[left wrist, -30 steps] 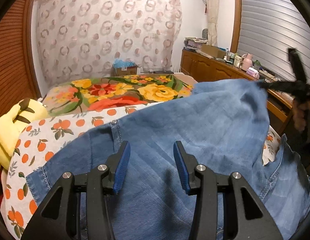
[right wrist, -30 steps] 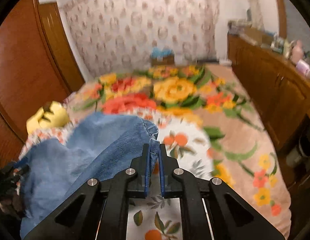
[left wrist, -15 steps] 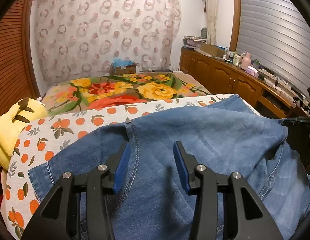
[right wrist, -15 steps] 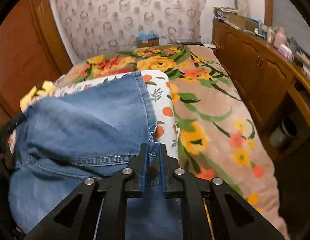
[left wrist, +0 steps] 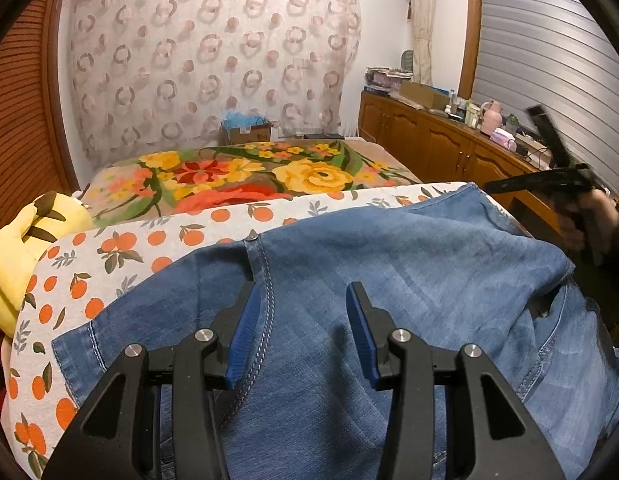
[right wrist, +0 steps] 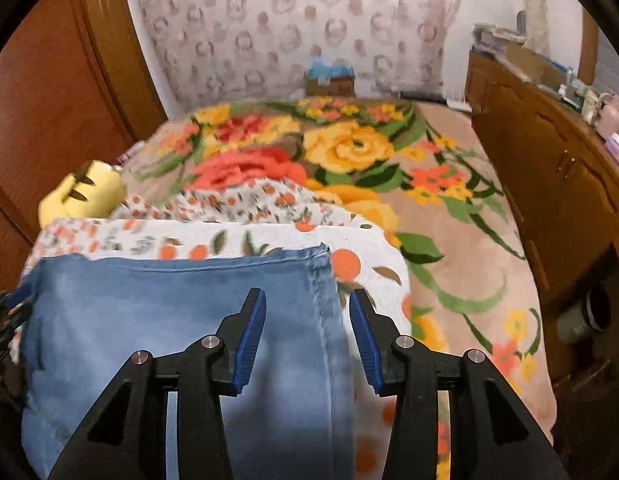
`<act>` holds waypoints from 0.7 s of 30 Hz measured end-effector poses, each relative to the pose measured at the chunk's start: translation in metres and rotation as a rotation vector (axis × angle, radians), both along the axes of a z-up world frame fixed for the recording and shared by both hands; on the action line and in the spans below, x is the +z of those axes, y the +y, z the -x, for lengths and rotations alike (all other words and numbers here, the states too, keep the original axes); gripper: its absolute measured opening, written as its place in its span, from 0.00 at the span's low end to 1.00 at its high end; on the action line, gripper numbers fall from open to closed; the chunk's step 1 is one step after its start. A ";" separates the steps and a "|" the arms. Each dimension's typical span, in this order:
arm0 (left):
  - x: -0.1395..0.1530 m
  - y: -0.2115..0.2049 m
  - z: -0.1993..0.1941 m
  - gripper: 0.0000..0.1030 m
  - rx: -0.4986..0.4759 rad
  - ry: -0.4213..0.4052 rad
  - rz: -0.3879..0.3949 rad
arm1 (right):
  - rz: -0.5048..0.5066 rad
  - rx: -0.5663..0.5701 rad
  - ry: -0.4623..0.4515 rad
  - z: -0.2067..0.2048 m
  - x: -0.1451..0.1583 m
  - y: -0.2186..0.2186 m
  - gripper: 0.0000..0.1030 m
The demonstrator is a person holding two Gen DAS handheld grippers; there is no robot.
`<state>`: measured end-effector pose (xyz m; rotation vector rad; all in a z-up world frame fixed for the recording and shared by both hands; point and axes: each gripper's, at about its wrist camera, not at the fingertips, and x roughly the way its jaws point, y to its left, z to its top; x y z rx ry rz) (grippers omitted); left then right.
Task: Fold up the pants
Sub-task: 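Lift the held leg hem with the right tool over the other leg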
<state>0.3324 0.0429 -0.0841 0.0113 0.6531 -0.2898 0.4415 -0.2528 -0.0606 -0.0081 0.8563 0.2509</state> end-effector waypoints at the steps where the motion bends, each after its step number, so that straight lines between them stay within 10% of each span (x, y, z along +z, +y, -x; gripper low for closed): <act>1: -0.001 0.000 0.000 0.44 -0.001 0.002 0.001 | 0.003 -0.006 0.014 -0.010 -0.006 -0.002 0.44; 9: -0.001 0.001 -0.002 0.44 -0.001 0.006 0.004 | -0.040 0.043 0.054 -0.046 -0.003 0.001 0.44; 12: -0.001 0.001 -0.002 0.44 0.000 0.006 0.006 | -0.002 0.050 0.046 -0.049 -0.003 0.004 0.22; 21: 0.004 0.003 0.005 0.44 -0.009 -0.042 0.023 | 0.066 -0.051 -0.181 -0.028 0.057 -0.006 0.09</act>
